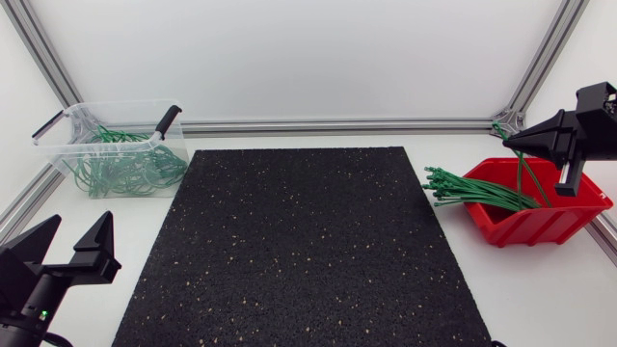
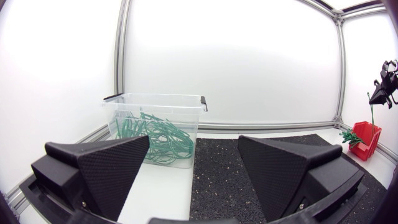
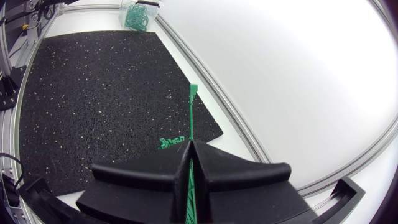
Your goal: Take a green cable tie from the red box, thread the tail through the head to close it, then place it in the transparent bin on the left.
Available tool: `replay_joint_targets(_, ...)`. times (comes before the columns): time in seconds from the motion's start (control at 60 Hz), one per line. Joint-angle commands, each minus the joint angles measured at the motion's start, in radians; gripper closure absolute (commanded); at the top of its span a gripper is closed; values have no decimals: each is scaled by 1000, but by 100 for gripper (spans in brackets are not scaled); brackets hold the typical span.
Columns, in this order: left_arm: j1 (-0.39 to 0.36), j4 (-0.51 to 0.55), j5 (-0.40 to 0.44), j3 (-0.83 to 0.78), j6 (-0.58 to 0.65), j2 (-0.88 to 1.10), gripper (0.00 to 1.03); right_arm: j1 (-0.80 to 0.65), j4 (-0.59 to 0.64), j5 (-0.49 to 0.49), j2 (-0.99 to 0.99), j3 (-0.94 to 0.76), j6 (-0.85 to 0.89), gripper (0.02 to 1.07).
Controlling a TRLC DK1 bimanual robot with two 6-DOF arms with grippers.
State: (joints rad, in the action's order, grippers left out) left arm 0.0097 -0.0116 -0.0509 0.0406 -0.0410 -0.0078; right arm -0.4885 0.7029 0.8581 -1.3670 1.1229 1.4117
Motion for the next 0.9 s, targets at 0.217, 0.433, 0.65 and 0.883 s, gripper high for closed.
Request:
replay_joint_targets(0.217,-2,32,-4,-36,13,2,4,-39,3,52,-40,58,-62,101)
replay_joint_targets(0.433,-1,32,-4,-36,13,2,4,21,-54,-91,-14,-92,61,101)
replay_joint_targets(0.65,1,32,-4,-36,13,0,4,45,-161,-231,-20,-221,142,67)
replay_joint_targets(0.883,-1,32,-4,-36,13,2,4,59,-60,-277,20,-229,196,22)
